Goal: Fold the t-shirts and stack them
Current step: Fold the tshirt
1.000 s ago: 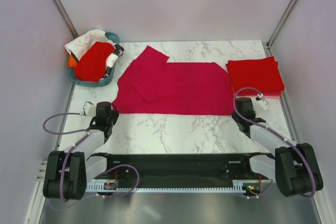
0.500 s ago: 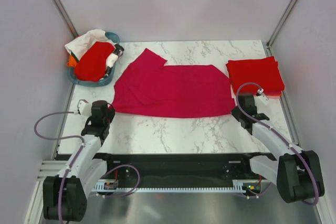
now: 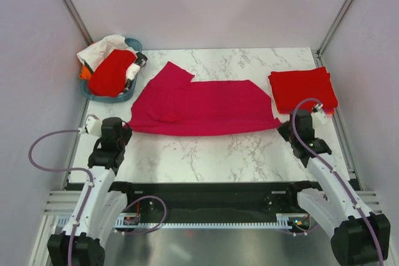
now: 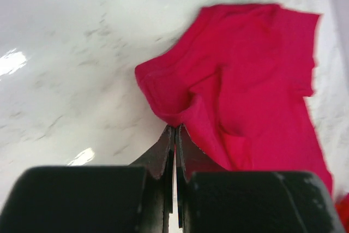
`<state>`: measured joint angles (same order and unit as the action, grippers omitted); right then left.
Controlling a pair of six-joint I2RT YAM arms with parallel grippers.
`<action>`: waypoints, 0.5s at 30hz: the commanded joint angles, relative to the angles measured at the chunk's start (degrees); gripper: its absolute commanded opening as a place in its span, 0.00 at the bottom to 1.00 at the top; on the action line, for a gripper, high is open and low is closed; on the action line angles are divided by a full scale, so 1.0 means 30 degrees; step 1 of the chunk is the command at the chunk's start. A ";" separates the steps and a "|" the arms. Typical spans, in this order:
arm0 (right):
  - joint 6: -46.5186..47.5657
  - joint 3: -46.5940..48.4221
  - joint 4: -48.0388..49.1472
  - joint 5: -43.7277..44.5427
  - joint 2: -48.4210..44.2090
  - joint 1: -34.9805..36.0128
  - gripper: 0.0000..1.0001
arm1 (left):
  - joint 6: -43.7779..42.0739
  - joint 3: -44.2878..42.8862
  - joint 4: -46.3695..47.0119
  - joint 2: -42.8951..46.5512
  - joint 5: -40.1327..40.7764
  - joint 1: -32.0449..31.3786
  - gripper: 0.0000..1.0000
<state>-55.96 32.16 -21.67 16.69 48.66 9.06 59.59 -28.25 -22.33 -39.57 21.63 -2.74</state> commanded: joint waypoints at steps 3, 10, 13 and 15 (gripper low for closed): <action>-0.1615 -0.3041 -0.2208 -0.0553 -0.1892 -0.0091 0.00 | 0.1257 0.2032 -0.3600 0.2868 0.0848 0.0065 0.02; -0.1970 -0.3895 -0.3235 0.0033 -0.4091 -0.0120 0.02 | 0.1726 0.3496 -0.4540 0.5776 0.0349 0.0065 0.02; -0.1766 -0.3749 -0.3177 0.0004 -0.3481 -0.0090 0.03 | 0.2167 0.3733 -0.4569 0.5400 -0.0060 0.0065 0.02; -0.1590 -0.3427 -0.3322 -0.0113 -0.3128 -0.0120 0.00 | 0.2021 0.3646 -0.4627 0.5135 -0.0265 0.0065 0.02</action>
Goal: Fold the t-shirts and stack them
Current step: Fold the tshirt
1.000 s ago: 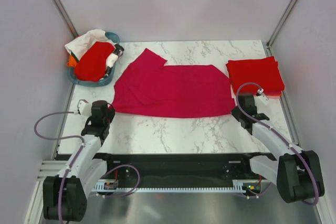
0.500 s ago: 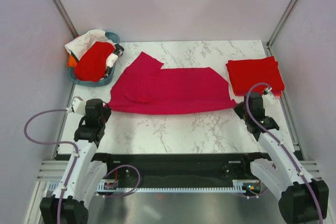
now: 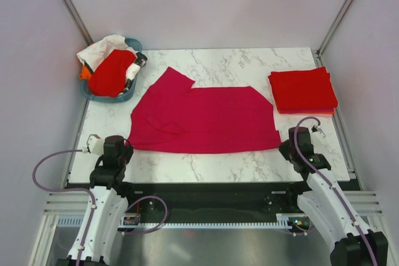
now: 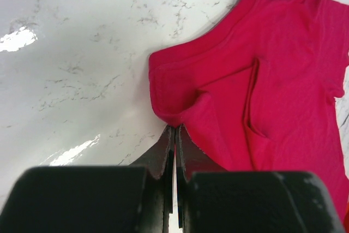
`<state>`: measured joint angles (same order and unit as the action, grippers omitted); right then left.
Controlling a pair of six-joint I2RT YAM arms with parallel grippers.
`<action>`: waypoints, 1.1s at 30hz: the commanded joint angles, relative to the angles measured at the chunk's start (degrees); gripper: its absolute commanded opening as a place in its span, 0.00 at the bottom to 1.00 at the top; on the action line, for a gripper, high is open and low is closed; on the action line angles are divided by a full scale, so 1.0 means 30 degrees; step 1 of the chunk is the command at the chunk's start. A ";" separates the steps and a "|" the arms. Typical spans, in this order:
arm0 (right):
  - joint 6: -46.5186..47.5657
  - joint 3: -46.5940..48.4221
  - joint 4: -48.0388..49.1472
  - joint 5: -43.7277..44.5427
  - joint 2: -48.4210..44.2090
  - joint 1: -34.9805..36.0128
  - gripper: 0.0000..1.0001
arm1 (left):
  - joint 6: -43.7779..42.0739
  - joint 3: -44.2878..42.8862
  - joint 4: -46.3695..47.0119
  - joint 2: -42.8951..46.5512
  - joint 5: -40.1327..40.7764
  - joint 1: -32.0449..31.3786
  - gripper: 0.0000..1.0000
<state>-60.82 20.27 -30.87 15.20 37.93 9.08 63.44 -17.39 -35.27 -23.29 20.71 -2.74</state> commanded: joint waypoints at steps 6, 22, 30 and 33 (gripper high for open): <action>-0.0264 -0.0018 -0.0404 0.0440 0.0072 -0.0097 0.00 | 0.0854 0.0112 -0.0667 -0.0206 0.0158 0.0065 0.02; -0.0232 0.6553 0.0535 0.1847 0.2977 -0.0215 0.00 | -0.1840 -0.8450 -0.0225 -0.3931 0.2880 0.0065 0.02; -0.0998 0.1946 -0.0371 0.0822 0.0747 -0.0214 0.00 | -0.0171 -0.2936 -0.2975 0.0085 0.1566 0.0065 0.03; -0.0793 0.1359 -0.1337 0.0938 -0.0542 -0.0215 0.00 | 0.0034 -0.2847 -0.3566 0.0612 0.1303 -0.0052 0.03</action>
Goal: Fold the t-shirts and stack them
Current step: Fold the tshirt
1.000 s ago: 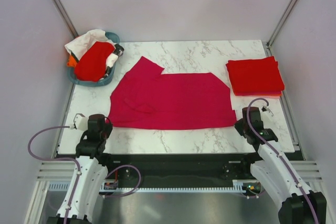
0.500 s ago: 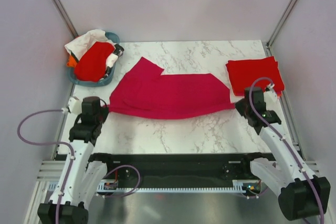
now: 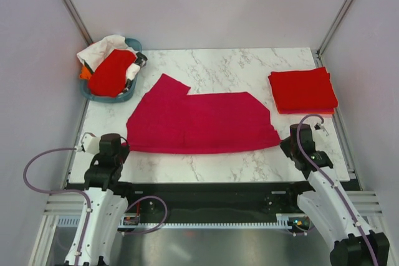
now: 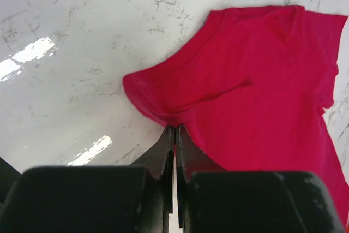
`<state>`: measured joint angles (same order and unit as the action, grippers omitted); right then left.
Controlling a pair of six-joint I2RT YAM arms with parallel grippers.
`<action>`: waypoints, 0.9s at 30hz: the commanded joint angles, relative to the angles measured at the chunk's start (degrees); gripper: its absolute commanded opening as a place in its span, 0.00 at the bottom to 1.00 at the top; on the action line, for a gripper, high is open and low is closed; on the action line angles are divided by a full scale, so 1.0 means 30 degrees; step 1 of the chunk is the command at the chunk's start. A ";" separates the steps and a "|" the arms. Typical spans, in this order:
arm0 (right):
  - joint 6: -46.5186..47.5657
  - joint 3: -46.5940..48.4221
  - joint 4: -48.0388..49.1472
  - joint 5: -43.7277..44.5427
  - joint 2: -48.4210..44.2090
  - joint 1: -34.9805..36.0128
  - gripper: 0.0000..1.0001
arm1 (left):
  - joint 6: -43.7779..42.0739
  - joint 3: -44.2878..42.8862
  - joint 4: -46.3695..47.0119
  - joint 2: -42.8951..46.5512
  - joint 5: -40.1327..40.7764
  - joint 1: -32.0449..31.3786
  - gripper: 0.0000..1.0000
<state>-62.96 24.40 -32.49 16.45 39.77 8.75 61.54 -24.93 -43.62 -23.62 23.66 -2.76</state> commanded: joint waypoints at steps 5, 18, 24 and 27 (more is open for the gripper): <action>0.0097 -0.0341 -0.1884 0.0436 -0.2357 -0.0076 0.12 | 0.1165 -0.0363 -0.0871 0.0227 -0.0415 -0.0016 0.09; 0.2731 0.1648 -0.1477 0.1081 -0.2948 -0.0076 0.55 | 0.0466 -0.4136 -0.2633 0.0490 0.0521 -0.0045 0.69; 0.6475 0.4050 0.1890 -0.1347 0.1963 -0.0076 0.50 | -0.4482 -0.5370 0.1729 -0.2723 -0.3361 -0.0016 0.76; 0.8031 0.5602 0.3357 -0.2199 0.5185 -0.0076 0.49 | -0.6124 -0.5898 0.5701 -0.5066 -0.5968 -0.0045 0.74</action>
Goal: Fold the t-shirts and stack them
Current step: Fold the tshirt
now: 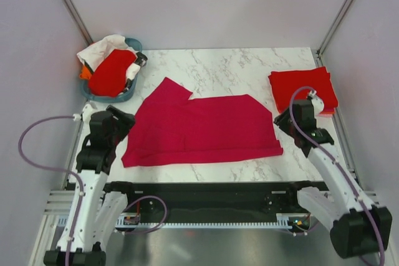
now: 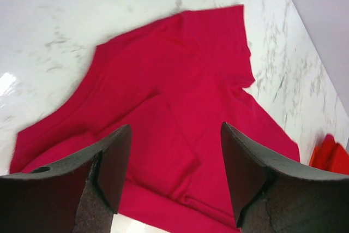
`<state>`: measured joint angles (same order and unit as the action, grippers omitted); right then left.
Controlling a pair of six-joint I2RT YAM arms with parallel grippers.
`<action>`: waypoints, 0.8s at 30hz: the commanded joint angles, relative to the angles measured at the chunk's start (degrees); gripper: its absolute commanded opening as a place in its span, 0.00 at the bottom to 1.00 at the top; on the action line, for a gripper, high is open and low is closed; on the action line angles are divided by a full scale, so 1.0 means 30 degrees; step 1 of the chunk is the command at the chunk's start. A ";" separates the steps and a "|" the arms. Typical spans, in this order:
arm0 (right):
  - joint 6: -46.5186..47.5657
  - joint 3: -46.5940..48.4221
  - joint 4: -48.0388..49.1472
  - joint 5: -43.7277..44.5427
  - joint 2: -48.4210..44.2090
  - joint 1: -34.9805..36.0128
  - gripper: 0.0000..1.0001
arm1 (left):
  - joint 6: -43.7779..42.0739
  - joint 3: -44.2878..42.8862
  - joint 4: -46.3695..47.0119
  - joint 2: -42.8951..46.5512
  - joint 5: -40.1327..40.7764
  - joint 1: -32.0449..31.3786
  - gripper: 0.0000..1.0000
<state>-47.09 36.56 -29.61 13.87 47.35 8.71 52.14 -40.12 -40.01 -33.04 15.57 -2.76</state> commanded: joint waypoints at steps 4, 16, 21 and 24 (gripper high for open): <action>0.3770 0.3396 0.4354 -0.2219 0.6328 0.0026 0.52 | -0.3611 -0.0457 0.8544 -0.4446 -0.5886 -0.0045 0.74; 0.6671 0.7994 0.5708 -0.1254 1.5266 0.0436 0.61 | -0.4163 -0.4054 1.1901 -1.5114 -0.3933 -0.3148 0.76; 0.7784 1.0048 0.5563 -0.1049 1.8397 0.0991 0.61 | -0.4928 -0.7476 1.1260 -1.9853 -0.4310 -0.3473 0.76; 0.8340 1.1482 0.5416 -0.1252 1.9950 0.1227 0.61 | -0.5338 -0.9587 1.0264 -2.1706 -0.4662 -0.3473 0.75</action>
<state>-25.82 66.24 -14.17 9.47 103.90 11.42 40.16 -62.65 -8.12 -94.39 1.41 -13.26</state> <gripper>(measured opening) 0.611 0.757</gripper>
